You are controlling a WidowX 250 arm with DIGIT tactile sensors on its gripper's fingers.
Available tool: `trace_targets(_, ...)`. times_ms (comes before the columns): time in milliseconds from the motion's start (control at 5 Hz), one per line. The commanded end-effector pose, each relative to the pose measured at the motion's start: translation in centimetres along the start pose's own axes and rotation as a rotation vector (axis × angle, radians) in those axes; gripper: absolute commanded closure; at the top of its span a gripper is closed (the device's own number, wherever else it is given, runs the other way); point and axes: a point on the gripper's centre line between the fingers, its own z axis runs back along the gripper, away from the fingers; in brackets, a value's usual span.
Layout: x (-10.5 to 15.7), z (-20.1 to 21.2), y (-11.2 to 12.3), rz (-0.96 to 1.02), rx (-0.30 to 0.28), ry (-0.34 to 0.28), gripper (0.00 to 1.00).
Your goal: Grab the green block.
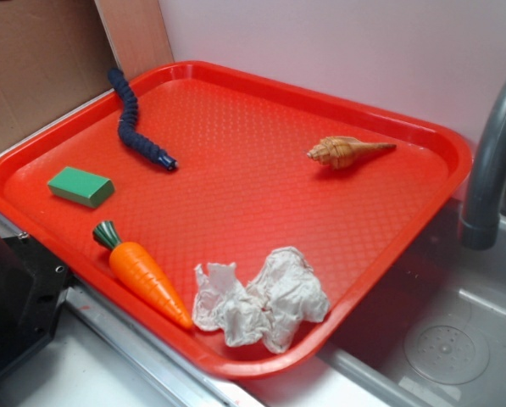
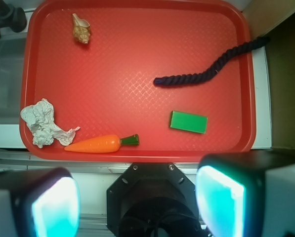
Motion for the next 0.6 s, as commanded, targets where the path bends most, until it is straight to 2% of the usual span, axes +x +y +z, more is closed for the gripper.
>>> trace_targets(0, 0.0, 0.0, 0.0, 0.000, 0.000, 0.000, 0.00)
trace_targets(400, 1.5, -1.4, 1.1, 0.506, -0.035, 0.016, 0.00)
